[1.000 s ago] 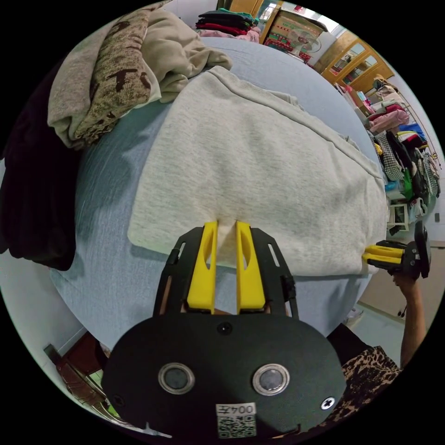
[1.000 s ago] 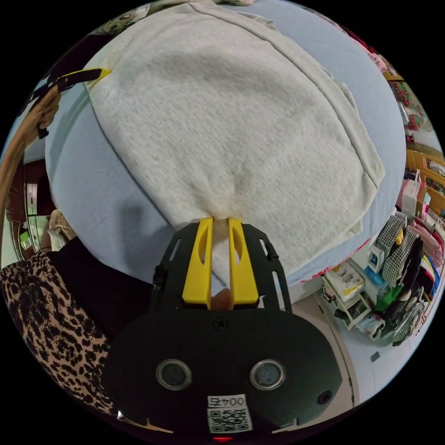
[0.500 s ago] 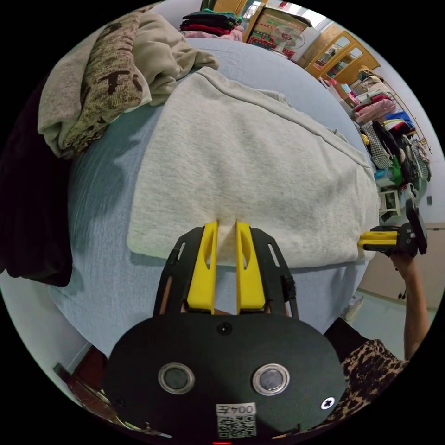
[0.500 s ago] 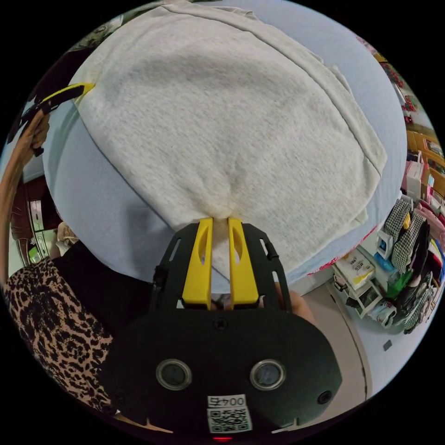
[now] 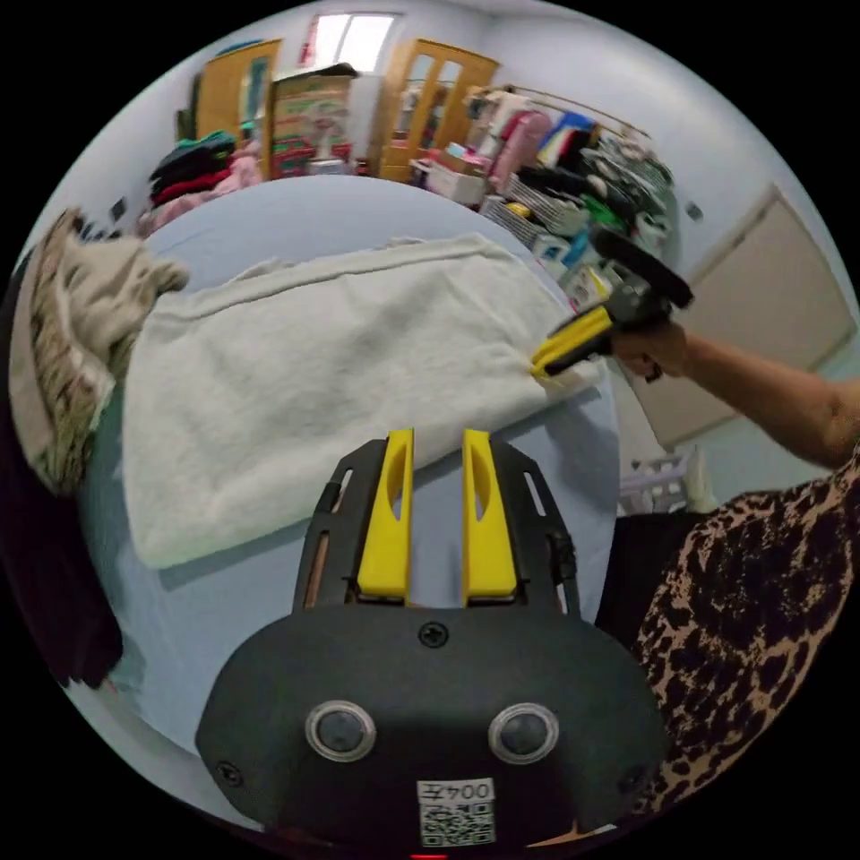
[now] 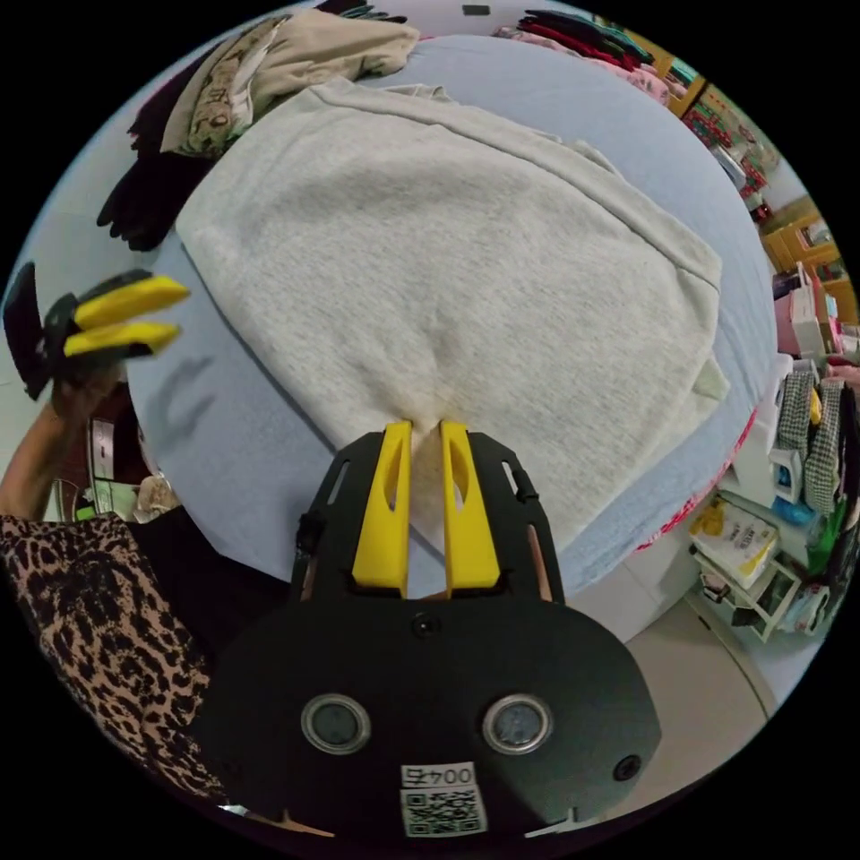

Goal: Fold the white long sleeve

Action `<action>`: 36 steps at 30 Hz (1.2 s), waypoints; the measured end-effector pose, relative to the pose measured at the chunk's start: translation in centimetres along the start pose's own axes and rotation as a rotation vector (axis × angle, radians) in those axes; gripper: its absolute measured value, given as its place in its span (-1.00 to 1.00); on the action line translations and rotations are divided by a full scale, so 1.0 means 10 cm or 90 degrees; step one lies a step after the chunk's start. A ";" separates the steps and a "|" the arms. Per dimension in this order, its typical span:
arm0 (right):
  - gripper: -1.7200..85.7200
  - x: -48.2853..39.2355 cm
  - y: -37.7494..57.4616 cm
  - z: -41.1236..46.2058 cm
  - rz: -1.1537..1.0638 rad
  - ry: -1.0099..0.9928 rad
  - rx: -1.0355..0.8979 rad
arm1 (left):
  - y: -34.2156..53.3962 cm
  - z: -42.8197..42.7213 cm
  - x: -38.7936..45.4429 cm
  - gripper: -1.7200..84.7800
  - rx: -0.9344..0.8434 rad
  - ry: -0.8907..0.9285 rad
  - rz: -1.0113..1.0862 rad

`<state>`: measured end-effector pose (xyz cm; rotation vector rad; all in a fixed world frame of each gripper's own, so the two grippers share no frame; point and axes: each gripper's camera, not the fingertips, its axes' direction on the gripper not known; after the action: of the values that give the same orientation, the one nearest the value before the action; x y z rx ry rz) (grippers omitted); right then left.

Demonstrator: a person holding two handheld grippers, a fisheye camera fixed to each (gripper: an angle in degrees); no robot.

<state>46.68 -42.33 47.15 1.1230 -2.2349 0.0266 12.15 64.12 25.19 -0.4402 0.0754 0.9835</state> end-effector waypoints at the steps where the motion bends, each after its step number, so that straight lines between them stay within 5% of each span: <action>1: -0.81 0.13 0.09 0.00 0.004 -0.039 0.018 | -0.08 0.11 0.29 -0.75 -0.009 -0.006 0.045; 7: -0.63 1.22 0.85 -0.19 0.163 -0.330 0.184 | -0.46 0.62 1.60 -0.66 -0.038 -0.045 0.269; 16: -0.58 2.53 1.91 0.18 0.366 -0.532 0.275 | -0.76 1.45 2.67 -0.73 -0.117 -0.230 0.474; 30: -0.56 3.35 1.71 0.72 0.371 -0.687 0.271 | -0.92 0.65 1.94 -0.92 -0.012 -0.082 0.256; 36: -0.84 3.46 1.58 0.66 0.333 -0.690 0.301 | -0.94 0.50 1.59 -0.92 -0.021 -0.044 0.221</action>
<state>16.48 -58.94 64.60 0.7980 -3.6019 0.2167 28.10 74.20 28.72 -0.4312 0.0754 1.3419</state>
